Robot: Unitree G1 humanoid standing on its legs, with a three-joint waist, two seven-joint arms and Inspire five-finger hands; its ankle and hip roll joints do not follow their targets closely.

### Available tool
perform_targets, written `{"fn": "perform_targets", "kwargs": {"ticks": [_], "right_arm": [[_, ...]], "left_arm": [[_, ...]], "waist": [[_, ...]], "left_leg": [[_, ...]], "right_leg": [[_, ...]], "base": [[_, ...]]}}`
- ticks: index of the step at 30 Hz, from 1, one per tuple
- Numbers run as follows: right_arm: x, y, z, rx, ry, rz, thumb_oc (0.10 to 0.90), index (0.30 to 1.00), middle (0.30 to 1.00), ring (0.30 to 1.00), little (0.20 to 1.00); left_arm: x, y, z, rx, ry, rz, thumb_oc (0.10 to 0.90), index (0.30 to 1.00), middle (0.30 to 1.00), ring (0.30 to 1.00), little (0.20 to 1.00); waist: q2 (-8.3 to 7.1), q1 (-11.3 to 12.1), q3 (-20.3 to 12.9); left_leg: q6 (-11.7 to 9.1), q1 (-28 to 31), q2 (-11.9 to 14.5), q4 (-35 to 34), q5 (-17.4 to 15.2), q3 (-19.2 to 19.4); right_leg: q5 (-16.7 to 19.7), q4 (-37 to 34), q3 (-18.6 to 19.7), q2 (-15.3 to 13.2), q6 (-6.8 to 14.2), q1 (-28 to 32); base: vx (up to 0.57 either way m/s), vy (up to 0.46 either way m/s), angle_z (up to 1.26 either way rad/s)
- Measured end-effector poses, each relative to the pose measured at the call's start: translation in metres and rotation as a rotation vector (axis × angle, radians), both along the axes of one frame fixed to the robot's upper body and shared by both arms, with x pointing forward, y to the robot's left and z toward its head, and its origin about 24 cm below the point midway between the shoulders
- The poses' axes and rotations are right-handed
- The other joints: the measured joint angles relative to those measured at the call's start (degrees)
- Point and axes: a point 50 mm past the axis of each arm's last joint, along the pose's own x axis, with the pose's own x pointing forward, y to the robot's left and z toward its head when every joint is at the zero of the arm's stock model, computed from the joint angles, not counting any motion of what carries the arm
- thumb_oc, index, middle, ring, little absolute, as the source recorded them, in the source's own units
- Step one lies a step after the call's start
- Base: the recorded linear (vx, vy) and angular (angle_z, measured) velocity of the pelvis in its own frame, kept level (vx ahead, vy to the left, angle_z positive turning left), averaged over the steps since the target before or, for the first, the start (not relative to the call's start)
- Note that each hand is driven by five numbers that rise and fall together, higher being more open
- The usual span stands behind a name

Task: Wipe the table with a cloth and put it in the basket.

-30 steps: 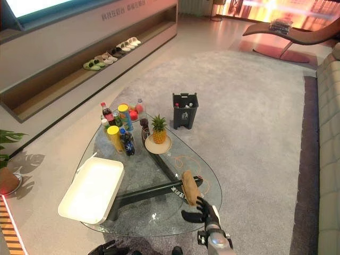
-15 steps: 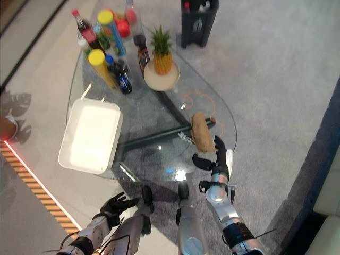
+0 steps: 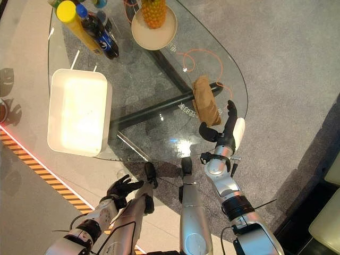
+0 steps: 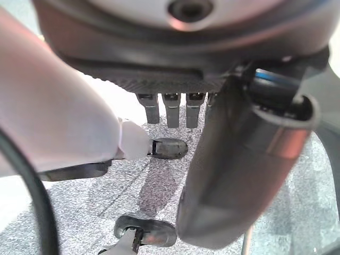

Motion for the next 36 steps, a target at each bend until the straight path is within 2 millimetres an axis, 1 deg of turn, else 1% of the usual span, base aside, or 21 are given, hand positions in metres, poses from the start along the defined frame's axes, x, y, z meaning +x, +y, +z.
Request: {"fn": "perform_targets", "kwargs": {"ticks": [2, 4, 7, 8, 12, 15, 17, 20, 25, 33, 36], "right_arm": [[0.004, 0.001, 0.008, -0.010, -0.023, -0.001, 0.800, 0.900, 0.900, 0.900, 0.900], [0.009, 0.003, 0.021, -0.023, -0.066, -0.006, 0.800, 0.900, 0.900, 0.900, 0.900], [0.012, 0.003, 0.028, -0.032, -0.077, -0.010, 0.800, 0.900, 0.900, 0.900, 0.900], [0.013, 0.003, 0.030, -0.035, -0.082, -0.010, 0.800, 0.900, 0.900, 0.900, 0.900], [0.019, 0.003, 0.047, -0.063, -0.117, -0.008, 0.800, 0.900, 0.900, 0.900, 0.900], [0.024, 0.005, 0.063, -0.068, -0.155, -0.007, 0.800, 0.900, 0.900, 0.900, 0.900], [0.026, 0.007, 0.069, -0.066, -0.179, -0.021, 0.800, 0.900, 0.900, 0.900, 0.900], [0.027, 0.008, 0.078, -0.057, -0.215, -0.049, 0.800, 0.900, 0.900, 0.900, 0.900], [0.032, 0.012, 0.100, -0.039, -0.271, -0.075, 0.800, 0.900, 0.900, 0.900, 0.900], [0.038, 0.013, 0.113, -0.044, -0.288, -0.113, 0.800, 0.900, 0.900, 0.900, 0.900], [0.039, 0.013, 0.119, -0.018, -0.295, -0.131, 0.800, 0.900, 0.900, 0.900, 0.900]], "left_arm": [[0.006, -0.002, 0.005, -0.010, -0.018, 0.002, 0.800, 0.900, 0.900, 0.900, 0.900], [0.013, -0.004, 0.011, -0.015, -0.046, 0.002, 0.800, 0.900, 0.900, 0.900, 0.900], [0.018, -0.006, 0.015, -0.019, -0.064, -0.001, 0.800, 0.900, 0.900, 0.900, 0.900], [0.019, -0.006, 0.016, -0.028, -0.067, 0.004, 0.800, 0.900, 0.900, 0.900, 0.900], [0.024, -0.010, 0.021, -0.045, -0.085, 0.004, 0.800, 0.900, 0.900, 0.900, 0.900], [0.031, -0.012, 0.029, -0.069, -0.117, 0.014, 0.800, 0.900, 0.900, 0.900, 0.900], [0.037, -0.015, 0.035, -0.083, -0.133, 0.013, 0.800, 0.900, 0.900, 0.900, 0.900], [0.043, -0.018, 0.041, -0.101, -0.155, 0.015, 0.800, 0.900, 0.900, 0.900, 0.900], [0.051, -0.021, 0.051, -0.117, -0.181, 0.014, 0.800, 0.900, 0.900, 0.900, 0.900], [0.062, -0.019, 0.063, -0.122, -0.204, 0.008, 0.800, 0.900, 0.900, 0.900, 0.900], [0.066, -0.018, 0.067, -0.117, -0.214, 0.005, 0.800, 0.900, 0.900, 0.900, 0.900]], "waist": [[0.23, 0.1, 0.3], [0.39, 0.4, 0.4], [0.75, 0.4, 0.7], [0.77, 0.5, 0.7], [0.94, 0.7, 0.7], [0.97, 1.0, 0.7], [0.98, 1.7, 0.7], [1.00, 2.2, 0.7], [1.01, 2.4, 0.7], [1.04, 2.8, 0.7], [1.04, 2.8, 0.7]], "left_leg": [[0.0, -1.6, 0.0, 0.7, 0.0, 0.3], [0.2, -4.6, -0.2, 2.0, -0.1, 1.2], [0.2, -7.1, -0.2, 3.2, -0.2, 1.2], [0.3, -8.2, -0.2, 4.0, -0.3, 1.2], [0.6, -12.3, -0.2, 6.0, -0.5, 1.8], [0.6, -15.8, -0.2, 7.3, -0.5, 2.1], [0.8, -16.9, -0.2, 8.4, -0.7, 2.6], [0.8, -18.5, -0.2, 9.6, -0.9, 2.5], [1.3, -22.3, -0.4, 12.7, -1.5, 2.5], [1.6, -26.1, -1.0, 15.8, -1.8, 2.1], [1.6, -27.5, -1.2, 16.7, -1.8, 1.8]], "right_leg": [[0.0, 0.8, 0.6, -0.1, 0.0, -1.7], [0.0, 2.5, 1.3, -0.3, 0.0, -5.4], [0.0, 3.3, 1.5, -0.3, 0.0, -7.6], [0.0, 3.9, 2.1, -0.3, 0.0, -8.7], [0.1, 5.2, 2.8, -0.4, 0.0, -12.8], [0.6, 5.9, 3.4, -0.4, -0.1, -16.1], [0.6, 6.9, 4.1, -0.4, -0.1, -17.5], [0.6, 7.4, 4.0, -0.4, -0.2, -18.5], [0.5, 9.6, 4.1, -0.9, -0.2, -21.8], [0.0, 12.0, 4.2, -1.6, 0.0, -25.2], [0.0, 12.9, 4.2, -1.8, 0.0, -26.4]], "base": [[0.02, 0.039, -0.06], [0.03, 0.050, -0.13], [0.04, 0.060, 0.00], [0.03, 0.069, -0.04], [0.02, 0.069, -0.04], [0.02, 0.040, -0.04], [0.03, 0.048, -0.07], [0.04, 0.058, 0.02], [0.04, 0.044, 0.04], [0.04, 0.017, 0.05], [0.05, 0.016, 0.05]]}}
